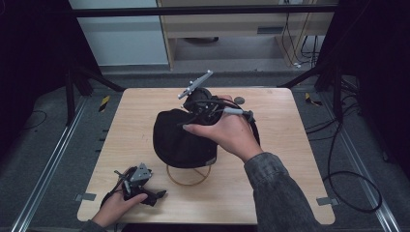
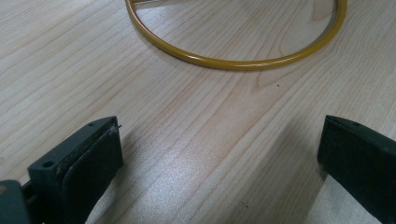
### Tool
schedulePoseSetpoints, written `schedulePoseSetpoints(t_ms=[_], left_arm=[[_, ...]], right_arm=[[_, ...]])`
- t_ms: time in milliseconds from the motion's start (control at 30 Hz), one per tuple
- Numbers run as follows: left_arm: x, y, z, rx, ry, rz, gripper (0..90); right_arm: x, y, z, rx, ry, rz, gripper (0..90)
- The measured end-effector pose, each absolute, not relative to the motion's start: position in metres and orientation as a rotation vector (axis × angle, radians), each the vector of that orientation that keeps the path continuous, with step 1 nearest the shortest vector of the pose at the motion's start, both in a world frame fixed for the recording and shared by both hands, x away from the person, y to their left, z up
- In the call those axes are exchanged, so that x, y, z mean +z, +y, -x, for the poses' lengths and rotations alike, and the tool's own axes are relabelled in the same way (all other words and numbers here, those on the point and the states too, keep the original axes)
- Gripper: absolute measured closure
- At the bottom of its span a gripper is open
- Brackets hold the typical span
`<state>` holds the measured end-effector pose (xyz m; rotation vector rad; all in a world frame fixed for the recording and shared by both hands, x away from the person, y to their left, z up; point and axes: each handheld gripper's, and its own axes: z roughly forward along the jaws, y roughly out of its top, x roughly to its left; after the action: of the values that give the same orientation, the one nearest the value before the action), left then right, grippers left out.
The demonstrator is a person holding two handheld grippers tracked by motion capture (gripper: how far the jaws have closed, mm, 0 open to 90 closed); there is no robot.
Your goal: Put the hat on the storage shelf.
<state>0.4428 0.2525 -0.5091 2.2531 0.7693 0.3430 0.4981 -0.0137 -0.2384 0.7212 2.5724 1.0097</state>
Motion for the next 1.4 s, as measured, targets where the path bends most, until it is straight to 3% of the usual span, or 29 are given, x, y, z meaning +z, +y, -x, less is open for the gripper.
schedulePoseSetpoints(t_ms=[533, 1400], left_arm=[[-0.509, 0.253, -0.443, 0.343, 0.769, -2.253, 0.0], [-0.509, 0.253, -0.443, 0.342, 0.768, -2.255, 0.0]], right_arm=[[-0.242, -0.029, -0.497, 1.015, 2.503, -0.766, 8.1], [-0.251, -0.079, -0.486, 1.058, 2.411, -0.814, 6.0]])
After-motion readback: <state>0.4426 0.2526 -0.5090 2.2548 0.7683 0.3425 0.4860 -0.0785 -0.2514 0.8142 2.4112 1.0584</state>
